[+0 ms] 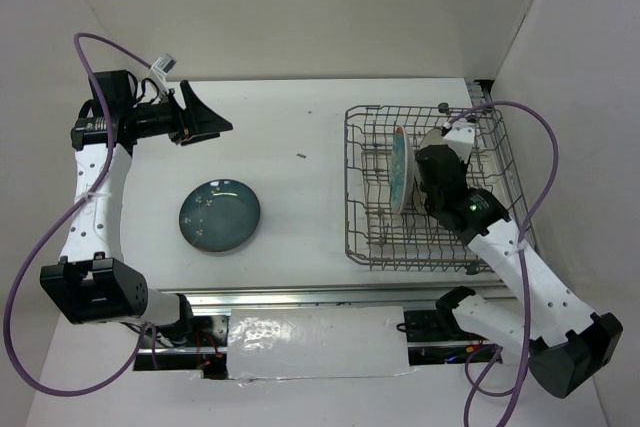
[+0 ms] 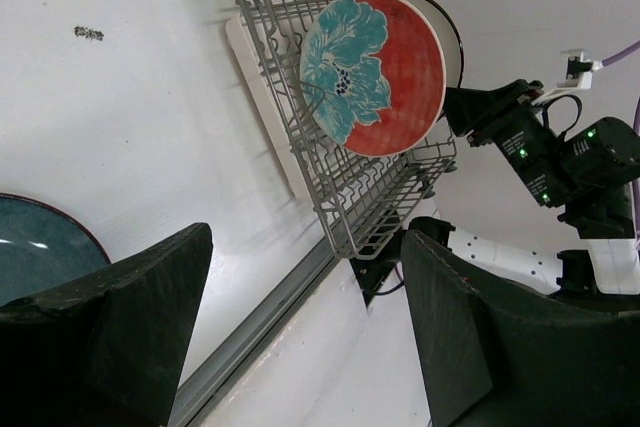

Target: Load the plates into the dish rack

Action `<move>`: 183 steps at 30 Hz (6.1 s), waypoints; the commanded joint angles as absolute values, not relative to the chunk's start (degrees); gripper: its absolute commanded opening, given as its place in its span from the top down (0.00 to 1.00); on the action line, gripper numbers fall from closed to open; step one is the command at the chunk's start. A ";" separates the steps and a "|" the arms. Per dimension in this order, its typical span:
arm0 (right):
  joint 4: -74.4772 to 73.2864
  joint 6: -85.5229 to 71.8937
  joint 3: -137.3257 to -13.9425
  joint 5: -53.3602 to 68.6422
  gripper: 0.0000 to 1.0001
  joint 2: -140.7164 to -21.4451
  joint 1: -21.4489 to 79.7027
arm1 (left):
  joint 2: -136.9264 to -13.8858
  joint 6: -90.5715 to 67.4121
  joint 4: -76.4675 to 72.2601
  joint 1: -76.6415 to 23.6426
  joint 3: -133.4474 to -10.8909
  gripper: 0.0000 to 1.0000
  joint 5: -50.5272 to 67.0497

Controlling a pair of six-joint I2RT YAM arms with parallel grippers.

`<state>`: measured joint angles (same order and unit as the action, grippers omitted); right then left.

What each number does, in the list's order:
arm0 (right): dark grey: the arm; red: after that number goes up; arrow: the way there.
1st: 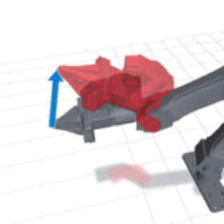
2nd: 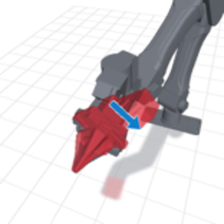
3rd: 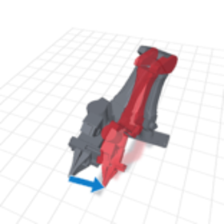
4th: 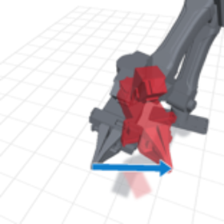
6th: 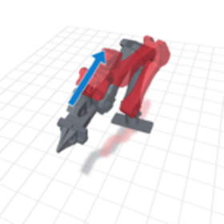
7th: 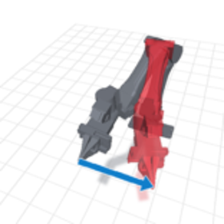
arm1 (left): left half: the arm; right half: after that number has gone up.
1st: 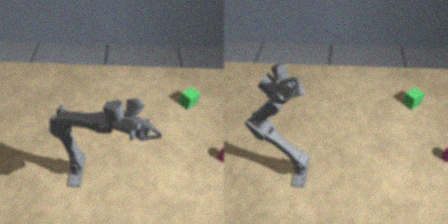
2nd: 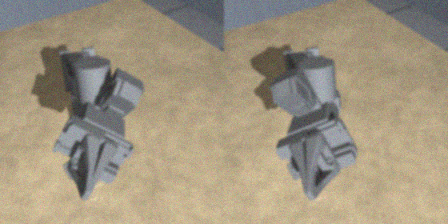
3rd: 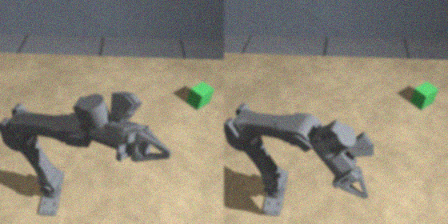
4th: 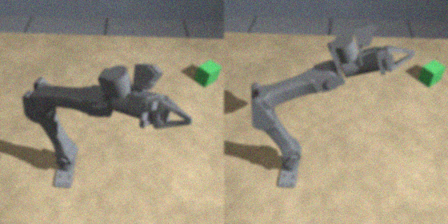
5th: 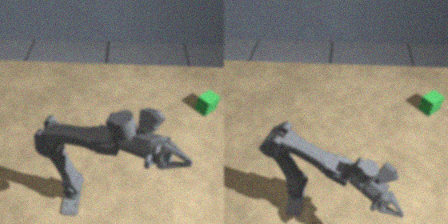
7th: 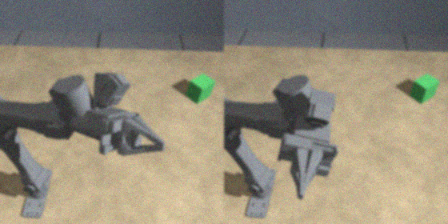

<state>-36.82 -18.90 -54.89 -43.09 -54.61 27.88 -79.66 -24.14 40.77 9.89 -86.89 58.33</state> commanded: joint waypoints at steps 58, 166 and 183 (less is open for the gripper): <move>-37.44 -18.28 -67.94 -36.48 0.42 -49.04 38.06 | -65.65 -59.85 34.10 20.30 -36.04 0.03 13.53; -32.85 -22.94 -99.58 -6.00 1.00 -83.59 40.16 | -76.20 -24.79 31.37 16.88 -72.51 0.21 76.91; -50.94 -32.24 -91.75 -55.45 1.00 -74.34 49.83 | -71.63 -31.20 38.50 18.02 -76.64 0.14 47.11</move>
